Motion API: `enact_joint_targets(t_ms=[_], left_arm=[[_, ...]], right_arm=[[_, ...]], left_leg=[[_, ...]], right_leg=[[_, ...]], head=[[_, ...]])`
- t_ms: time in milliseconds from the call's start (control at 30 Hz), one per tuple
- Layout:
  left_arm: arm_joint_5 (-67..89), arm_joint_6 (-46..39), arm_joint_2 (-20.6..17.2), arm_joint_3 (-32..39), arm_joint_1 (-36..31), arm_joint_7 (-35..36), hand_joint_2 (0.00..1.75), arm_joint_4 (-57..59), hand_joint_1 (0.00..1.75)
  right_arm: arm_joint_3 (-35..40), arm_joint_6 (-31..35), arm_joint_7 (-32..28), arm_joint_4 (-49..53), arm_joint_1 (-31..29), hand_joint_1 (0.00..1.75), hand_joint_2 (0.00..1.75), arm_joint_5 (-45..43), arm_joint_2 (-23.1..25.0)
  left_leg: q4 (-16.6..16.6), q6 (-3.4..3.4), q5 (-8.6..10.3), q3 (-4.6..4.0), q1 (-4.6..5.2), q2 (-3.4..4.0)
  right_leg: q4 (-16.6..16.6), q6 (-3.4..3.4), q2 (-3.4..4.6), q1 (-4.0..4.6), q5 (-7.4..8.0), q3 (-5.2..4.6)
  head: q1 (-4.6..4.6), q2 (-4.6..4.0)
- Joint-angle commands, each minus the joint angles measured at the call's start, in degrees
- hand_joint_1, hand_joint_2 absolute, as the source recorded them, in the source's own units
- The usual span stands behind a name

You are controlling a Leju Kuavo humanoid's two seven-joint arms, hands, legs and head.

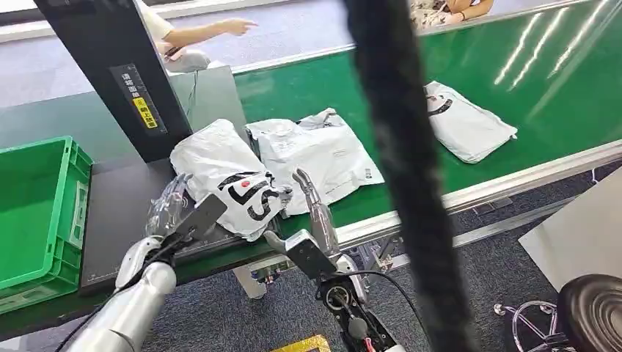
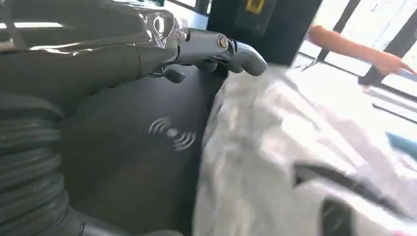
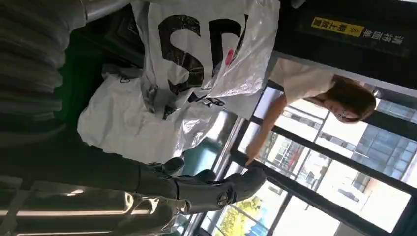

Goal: Moved the parcel from conveyor to table for the left to box.

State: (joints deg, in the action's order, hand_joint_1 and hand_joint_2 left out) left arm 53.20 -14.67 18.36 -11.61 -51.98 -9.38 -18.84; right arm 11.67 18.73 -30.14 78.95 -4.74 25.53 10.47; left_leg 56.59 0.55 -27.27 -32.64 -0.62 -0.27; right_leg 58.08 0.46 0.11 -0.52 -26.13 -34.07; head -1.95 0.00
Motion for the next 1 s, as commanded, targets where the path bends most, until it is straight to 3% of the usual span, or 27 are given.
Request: enact_joint_targets(t_ms=[33, 200, 267, 367, 467, 600, 767, 1000], left_arm=[[1.3, 3.4, 1.6, 4.9, -11.2, 1.0, 1.75, 1.1, 0.00], [-2.1, 4.1, 1.6, 1.9, -12.3, 1.8, 1.75, 1.1, 0.00], [-2.3, 3.9, 1.6, 2.4, -12.0, 1.7, 1.75, 1.9, 0.00], [-2.2, 3.5, 0.8, 3.9, -10.7, 0.8, 1.75, 2.3, 0.00], [-2.1, 2.9, 0.0, 5.5, -8.8, -0.2, 1.75, 2.3, 0.00], [-1.8, 2.1, -1.1, 6.9, -6.8, -1.6, 1.75, 2.1, 0.00], [-1.7, 0.8, -2.4, 9.0, -5.0, -1.8, 1.75, 1.6, 0.00], [-1.0, 0.5, -3.9, 10.4, -4.2, -0.8, 1.75, 1.7, 0.00]], right_arm=[[0.9, -1.4, -1.4, -10.0, -3.4, 0.00, 1.75, -2.1, 1.1], [0.8, 2.7, -3.3, -9.0, -2.2, 0.00, 1.75, -2.8, 0.7], [-0.5, 7.9, -3.1, -5.4, -0.5, 0.00, 1.75, -1.0, 0.2], [-3.2, 10.8, -0.1, -0.2, 1.7, 0.00, 1.75, 2.1, -1.6], [-7.8, 9.3, 3.0, 3.0, 3.7, 0.00, 1.75, 4.7, -3.2], [-12.2, 6.2, 2.8, 5.0, 6.7, 0.00, 1.75, 5.1, -3.5], [-13.8, 5.2, 2.1, 8.1, 10.7, 0.00, 1.75, 4.5, -3.5], [-12.9, 4.1, 2.4, 8.6, 11.2, 0.00, 1.75, 4.8, -3.1]], left_leg=[[0.1, -0.02, -0.01, -0.10, -0.05, 0.03], [0.0, -0.03, -0.01, 0.02, -0.03, 0.06], [0.0, -0.02, 0.00, 0.00, -0.01, 0.01], [0.0, -0.02, 0.00, 0.03, 0.01, 0.01], [0.0, -0.03, 0.01, 0.05, 0.04, -0.04], [-0.1, -0.05, 0.01, 0.16, 0.05, -0.02], [-0.1, -0.02, -0.01, 0.11, 0.04, -0.02], [-0.1, -0.04, -0.02, 0.10, 0.03, 0.08]], right_leg=[[0.0, -0.01, 0.01, 0.06, 0.03, -0.07], [-0.1, -0.01, 0.02, 0.04, 0.02, 0.03], [0.0, -0.01, -0.03, 0.01, 0.00, 0.00], [0.0, 0.00, -0.04, -0.01, 0.00, 0.02], [0.0, 0.01, -0.08, -0.03, -0.01, 0.04], [-0.2, 0.02, -0.07, -0.04, 0.01, 0.17], [-0.1, -0.01, -0.05, -0.04, -0.03, 0.10], [-0.1, -0.01, 0.02, -0.02, 0.01, 0.08]], head=[[0.00, 0.00], [0.00, 0.00], [0.00, 0.00], [0.00, 0.00], [0.00, 0.00], [0.00, 0.00], [0.00, 0.00], [0.00, 0.00]])
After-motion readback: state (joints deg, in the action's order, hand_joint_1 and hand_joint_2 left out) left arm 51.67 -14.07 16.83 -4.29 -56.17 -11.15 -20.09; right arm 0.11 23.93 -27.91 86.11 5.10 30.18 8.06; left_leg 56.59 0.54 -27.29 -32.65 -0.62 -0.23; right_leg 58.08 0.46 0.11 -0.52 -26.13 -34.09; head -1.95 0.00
